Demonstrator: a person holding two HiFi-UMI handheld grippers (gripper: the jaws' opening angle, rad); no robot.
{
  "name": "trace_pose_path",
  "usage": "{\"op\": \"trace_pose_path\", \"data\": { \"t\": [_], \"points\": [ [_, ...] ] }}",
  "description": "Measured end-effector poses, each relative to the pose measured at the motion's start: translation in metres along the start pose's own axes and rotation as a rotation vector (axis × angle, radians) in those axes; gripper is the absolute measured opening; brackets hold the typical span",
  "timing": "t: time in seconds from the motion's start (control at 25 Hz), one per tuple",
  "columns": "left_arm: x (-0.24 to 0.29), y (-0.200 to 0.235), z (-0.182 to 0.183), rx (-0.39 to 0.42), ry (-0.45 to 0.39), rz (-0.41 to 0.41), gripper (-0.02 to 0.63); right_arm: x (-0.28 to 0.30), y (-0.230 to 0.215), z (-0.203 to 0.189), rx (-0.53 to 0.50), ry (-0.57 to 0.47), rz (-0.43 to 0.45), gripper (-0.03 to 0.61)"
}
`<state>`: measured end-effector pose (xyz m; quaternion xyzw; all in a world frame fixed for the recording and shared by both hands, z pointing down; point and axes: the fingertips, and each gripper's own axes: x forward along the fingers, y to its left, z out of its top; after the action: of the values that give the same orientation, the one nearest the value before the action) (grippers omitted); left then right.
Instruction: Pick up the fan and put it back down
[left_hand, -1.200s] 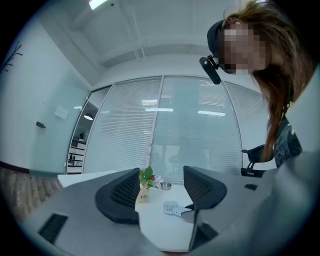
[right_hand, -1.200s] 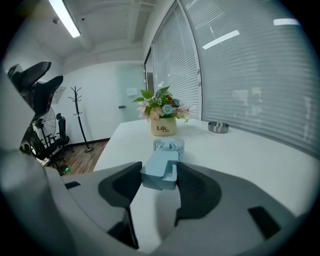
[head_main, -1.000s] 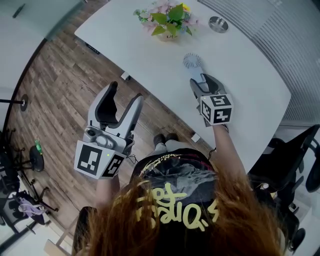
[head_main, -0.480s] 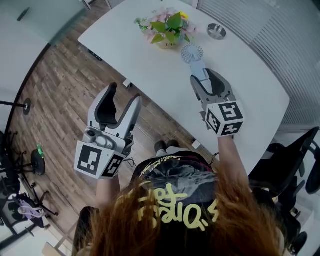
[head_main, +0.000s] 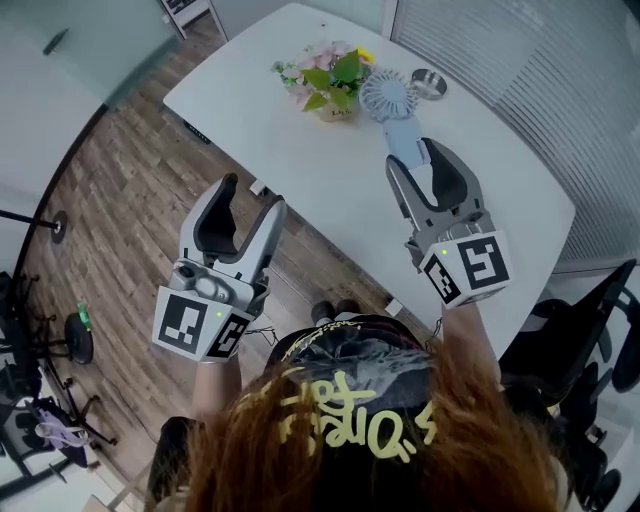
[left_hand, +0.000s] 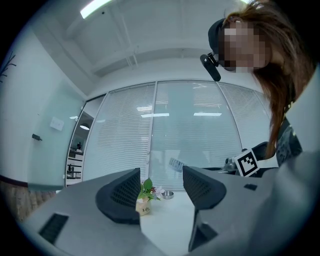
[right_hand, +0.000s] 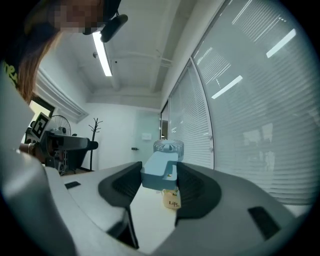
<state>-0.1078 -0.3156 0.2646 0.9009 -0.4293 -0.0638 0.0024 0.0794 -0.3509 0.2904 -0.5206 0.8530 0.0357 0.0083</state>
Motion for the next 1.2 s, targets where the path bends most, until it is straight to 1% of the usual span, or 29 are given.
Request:
{"op": "trace_pose_path", "data": {
  "t": [0.16, 0.32, 0.4, 0.52, 0.68, 1.0, 1.2],
  "points": [
    [0.001, 0.002, 0.004, 0.009, -0.006, 0.001, 0.255, -0.006, 0.007, 0.026, -0.004, -0.064, 0.017, 0.219],
    [-0.001, 0.006, 0.005, 0.013, -0.008, 0.008, 0.253, -0.014, 0.013, 0.038, -0.006, -0.101, 0.036, 0.219],
    [-0.002, 0.010, 0.006, 0.015, -0.009, 0.016, 0.253, -0.013, 0.016, 0.039, 0.002, -0.104, 0.051, 0.219],
    [-0.003, 0.013, 0.004, 0.011, -0.007, 0.025, 0.250, -0.010, 0.017, 0.038, 0.041, -0.106, 0.065, 0.219],
    [-0.001, 0.015, 0.002, 0.008, -0.006, 0.027, 0.250, -0.008, 0.018, 0.038, 0.020, -0.107, 0.061, 0.219],
    [-0.001, 0.021, 0.000, -0.001, -0.007, 0.040, 0.249, -0.003, 0.018, 0.039, 0.034, -0.113, 0.067, 0.219],
    [-0.003, 0.025, -0.002, -0.012, -0.004, 0.059, 0.247, 0.004, 0.021, 0.035, 0.036, -0.097, 0.081, 0.219]
  ]
}}
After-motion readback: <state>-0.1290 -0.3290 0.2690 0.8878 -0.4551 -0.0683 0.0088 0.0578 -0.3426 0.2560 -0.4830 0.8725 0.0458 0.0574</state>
